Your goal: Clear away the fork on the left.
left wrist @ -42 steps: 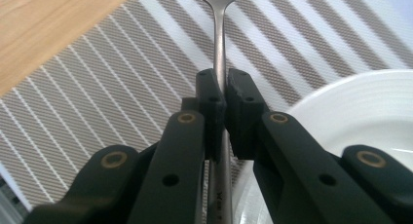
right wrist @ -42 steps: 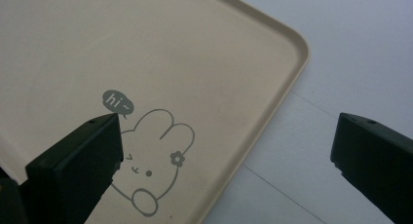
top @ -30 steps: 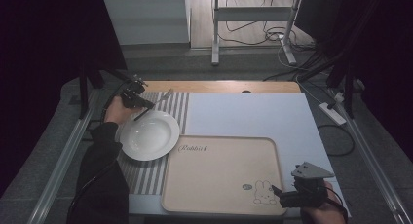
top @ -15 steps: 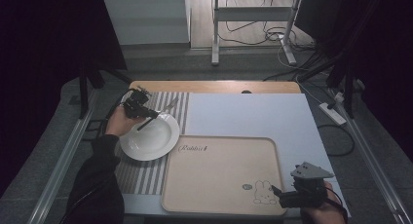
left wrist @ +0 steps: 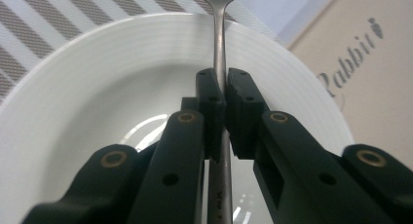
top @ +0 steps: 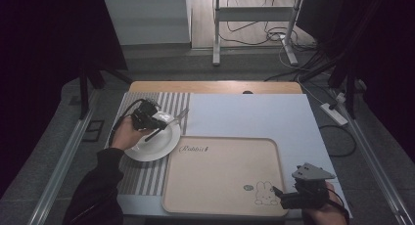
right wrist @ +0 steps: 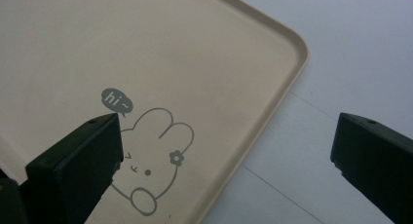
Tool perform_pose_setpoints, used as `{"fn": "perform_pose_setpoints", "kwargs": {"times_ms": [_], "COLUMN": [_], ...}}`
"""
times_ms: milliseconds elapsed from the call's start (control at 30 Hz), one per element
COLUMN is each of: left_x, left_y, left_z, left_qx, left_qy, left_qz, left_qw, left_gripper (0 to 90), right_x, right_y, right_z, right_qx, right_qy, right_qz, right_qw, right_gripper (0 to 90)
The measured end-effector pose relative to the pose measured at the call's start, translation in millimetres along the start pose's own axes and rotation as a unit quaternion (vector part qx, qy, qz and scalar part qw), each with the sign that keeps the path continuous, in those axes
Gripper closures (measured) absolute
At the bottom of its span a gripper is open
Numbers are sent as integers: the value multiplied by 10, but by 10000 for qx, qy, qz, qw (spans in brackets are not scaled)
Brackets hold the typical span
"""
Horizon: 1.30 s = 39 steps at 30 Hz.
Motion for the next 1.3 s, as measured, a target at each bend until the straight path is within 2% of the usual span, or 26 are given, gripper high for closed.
{"fn": "perform_pose_setpoints", "kwargs": {"times_ms": [133,167,200,233,300,400,433,500,600,633,667,767,867,900,933,967,1000,1067,1300], "left_x": [6,6,6,5,3,-5,2,17,27,30,30,30,38,48,48,65,65,87,156], "left_y": [9,16,16,21,20,14,1,-16,-28,-42,-42,-58,-69,-81,-81,-101,-101,-125,-165], "left_z": [104,179,179,260,284,391,473,544,603,671,671,767,885,969,969,1063,1063,1176,1366], "left_qx": [19,30,30,39,45,47,59,80,85,70,70,62,-12,-42,-42,-61,-61,-83,-91], "left_qy": [-35,-83,-83,-98,-95,-149,-202,-224,-217,-237,-237,-214,-275,-326,-326,-354,-354,-374,-434], "left_qz": [26,54,54,70,69,112,116,97,108,133,133,137,179,194,194,178,178,167,102], "left_qw": [10000,9999,9999,9999,9999,9998,9997,9997,9997,9996,9996,9997,9995,9993,9993,9992,9992,9991,9990], "left_gripper": [841,841,841,841,841,841,841,841,841,841,841,841,841,841,841,841,841,841,841], "right_x": [-1,-3,-3,-5,-7,-8,-7,-6,-7,-8,-8,-8,-7,-8,-8,-9,-9,-11,-14], "right_y": [2,1,1,2,2,2,3,1,0,0,0,1,1,1,1,2,2,2,2], "right_z": [-2,-4,-4,-6,-8,-12,-15,-14,-16,-19,-20,-21,-25,-26,-26,-28,-28,-30,-39], "right_qx": [-16,-27,-27,-32,-44,-65,-64,-82,-94,-116,-127,-138,-142,-151,-151,-157,-157,-174,-210], "right_qy": [-2,5,5,6,8,5,7,-18,-20,-16,-15,-11,-13,-14,-14,-13,-13,-15,-9], "right_qz": [12,14,14,22,28,38,43,30,26,29,31,30,32,39,39,44,44,46,60], "right_qw": [10000,10000,10000,10000,10000,10000,10000,10000,9999,9999,9999,9999,9999,9999,9999,9999,9999,9998,9998], "right_gripper": [0,0,0,0,0,0,0,0,0,0,0,0,0,0,0,0,0,0,0]}}
Point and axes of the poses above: each handheld gripper's, and its own axes: x roughly forward along the jaws, y roughly out of its top, z roughly to its right, the point moved 9 cm from there along x, roughly forward along the jaws, and after that the axes turned 7 degrees about x, right-handed, at the moved point
